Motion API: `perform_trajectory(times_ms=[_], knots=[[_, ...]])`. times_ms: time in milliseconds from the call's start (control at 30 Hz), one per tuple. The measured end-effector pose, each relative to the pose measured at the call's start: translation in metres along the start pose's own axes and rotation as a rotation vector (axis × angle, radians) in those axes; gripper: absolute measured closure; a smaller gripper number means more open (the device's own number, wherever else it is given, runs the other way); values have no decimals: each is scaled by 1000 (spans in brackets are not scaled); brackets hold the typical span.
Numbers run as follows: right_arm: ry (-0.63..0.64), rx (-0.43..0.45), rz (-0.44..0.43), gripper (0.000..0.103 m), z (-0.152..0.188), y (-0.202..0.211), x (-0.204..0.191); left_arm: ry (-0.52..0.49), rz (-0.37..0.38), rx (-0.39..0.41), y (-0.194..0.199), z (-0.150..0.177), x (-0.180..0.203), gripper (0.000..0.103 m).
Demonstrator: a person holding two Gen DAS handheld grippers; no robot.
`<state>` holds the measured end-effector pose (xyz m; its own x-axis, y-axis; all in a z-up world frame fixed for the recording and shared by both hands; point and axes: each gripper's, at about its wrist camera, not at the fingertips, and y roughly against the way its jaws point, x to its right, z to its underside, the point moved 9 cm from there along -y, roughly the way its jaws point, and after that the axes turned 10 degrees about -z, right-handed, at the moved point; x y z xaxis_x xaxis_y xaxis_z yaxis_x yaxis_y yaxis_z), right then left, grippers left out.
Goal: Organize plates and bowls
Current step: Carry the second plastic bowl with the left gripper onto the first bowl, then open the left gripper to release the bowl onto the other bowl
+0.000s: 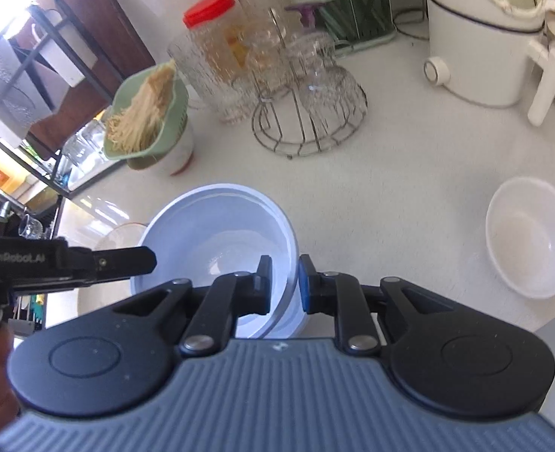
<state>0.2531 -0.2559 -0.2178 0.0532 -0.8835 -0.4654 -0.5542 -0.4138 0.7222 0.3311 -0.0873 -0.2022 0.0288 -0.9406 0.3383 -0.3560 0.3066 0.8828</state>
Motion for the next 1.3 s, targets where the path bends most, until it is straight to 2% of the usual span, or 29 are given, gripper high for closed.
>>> perform_trajectory(times_ms=[200, 367, 533, 733, 800, 833, 867, 900, 933, 1300], knots=[[-12, -26, -1, 84, 9, -10, 1, -4, -42, -11, -11, 1, -7, 91], [-33, -12, -7, 84, 16, -14, 2, -8, -61, -48, -23, 2, -15, 91], [-37, 6, 6, 84, 21, -20, 2, -78, -117, -52, -32, 0, -15, 91], [-73, 9, -11, 84, 25, -31, 4, -90, -136, -81, -40, 4, -22, 90], [-87, 11, -15, 84, 26, -31, 4, -96, -154, -83, -40, 4, -20, 77], [-81, 19, -10, 82, 26, -30, 3, -99, -152, -80, -39, 4, -19, 67], [-71, 24, -3, 74, 25, -28, 2, -103, -150, -73, -37, 3, -17, 63], [-62, 27, 0, 64, 24, -27, 1, -106, -149, -67, -35, 3, -15, 62], [-51, 34, -3, 60, 22, -25, 0, -110, -146, -60, -33, 2, -12, 61], [11, 132, 31, 60, -3, 14, -9, -178, -99, 19, 5, -18, 16, 61]])
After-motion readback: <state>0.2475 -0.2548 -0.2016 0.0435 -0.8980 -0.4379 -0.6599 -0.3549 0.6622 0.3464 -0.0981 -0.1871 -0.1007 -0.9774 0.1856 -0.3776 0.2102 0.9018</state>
